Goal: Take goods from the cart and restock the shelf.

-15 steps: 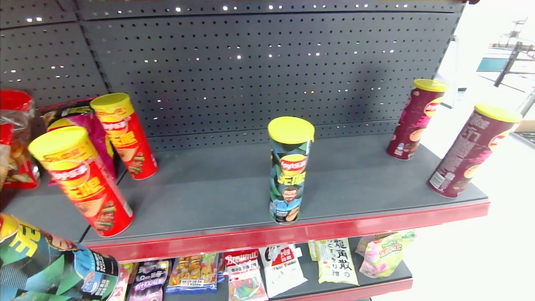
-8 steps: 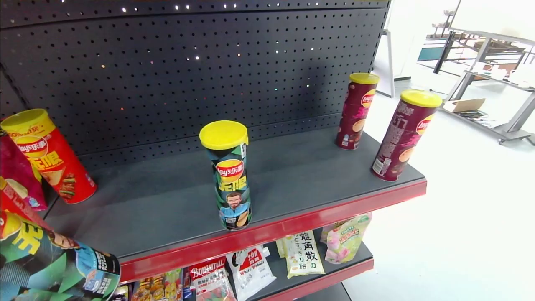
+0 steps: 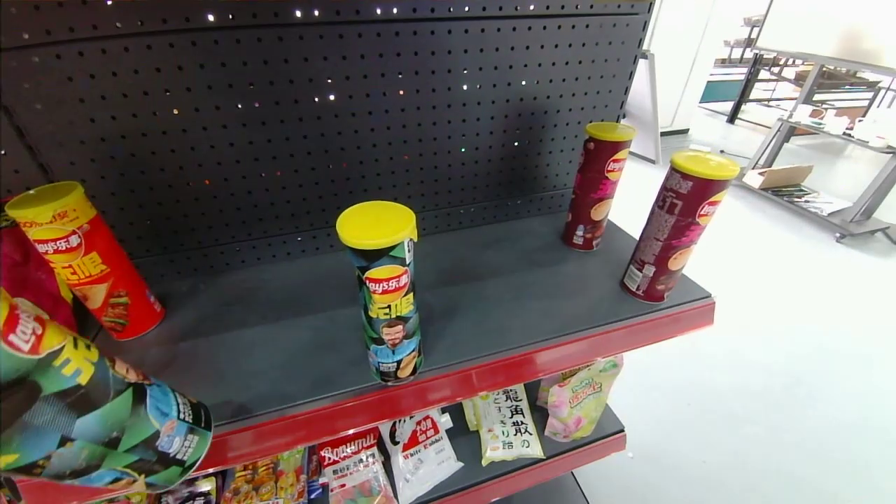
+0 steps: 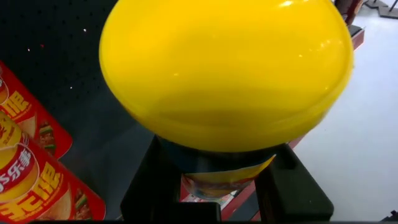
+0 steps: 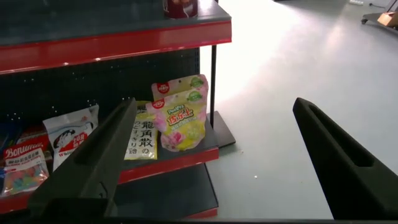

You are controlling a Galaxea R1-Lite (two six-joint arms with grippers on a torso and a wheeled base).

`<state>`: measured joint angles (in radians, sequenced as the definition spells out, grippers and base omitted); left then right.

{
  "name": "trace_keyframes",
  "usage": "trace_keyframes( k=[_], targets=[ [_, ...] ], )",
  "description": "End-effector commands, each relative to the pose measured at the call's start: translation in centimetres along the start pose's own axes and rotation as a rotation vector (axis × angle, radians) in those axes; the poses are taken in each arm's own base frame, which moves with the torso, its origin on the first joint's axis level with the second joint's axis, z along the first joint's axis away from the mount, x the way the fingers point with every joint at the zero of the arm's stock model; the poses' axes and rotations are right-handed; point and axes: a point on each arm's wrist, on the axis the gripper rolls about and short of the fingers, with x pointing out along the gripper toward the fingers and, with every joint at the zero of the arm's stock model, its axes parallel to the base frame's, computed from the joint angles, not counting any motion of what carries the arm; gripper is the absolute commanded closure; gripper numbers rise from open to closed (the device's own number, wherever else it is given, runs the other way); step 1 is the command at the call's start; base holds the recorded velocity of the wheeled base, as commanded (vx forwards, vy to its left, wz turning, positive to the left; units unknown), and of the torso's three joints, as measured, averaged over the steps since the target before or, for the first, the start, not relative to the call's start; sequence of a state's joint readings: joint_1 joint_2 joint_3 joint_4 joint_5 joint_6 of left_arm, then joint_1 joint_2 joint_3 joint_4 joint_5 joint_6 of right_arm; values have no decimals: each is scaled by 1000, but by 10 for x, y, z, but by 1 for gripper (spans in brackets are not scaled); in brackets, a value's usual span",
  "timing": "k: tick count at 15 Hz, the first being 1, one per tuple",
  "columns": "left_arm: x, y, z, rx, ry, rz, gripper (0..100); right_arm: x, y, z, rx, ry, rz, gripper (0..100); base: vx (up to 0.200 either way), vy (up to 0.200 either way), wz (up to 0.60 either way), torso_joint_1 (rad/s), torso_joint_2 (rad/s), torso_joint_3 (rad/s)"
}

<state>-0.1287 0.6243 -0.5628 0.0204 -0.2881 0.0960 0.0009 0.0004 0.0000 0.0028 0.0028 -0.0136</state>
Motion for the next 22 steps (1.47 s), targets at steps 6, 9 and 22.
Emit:
trace_keyframes(
  k=[6,9,22],
  targets=[
    [105,13,27,64,72,-147,100,0,0,0,0,0,1,0,0,0,0,0,0,0],
    [124,17,33,61,90,-143,100,0,0,0,0,0,1,0,0,0,0,0,0,0],
    [259,30,24,72,119,-55,100,0,0,0,0,0,1,0,0,0,0,0,0,0]
  ],
)
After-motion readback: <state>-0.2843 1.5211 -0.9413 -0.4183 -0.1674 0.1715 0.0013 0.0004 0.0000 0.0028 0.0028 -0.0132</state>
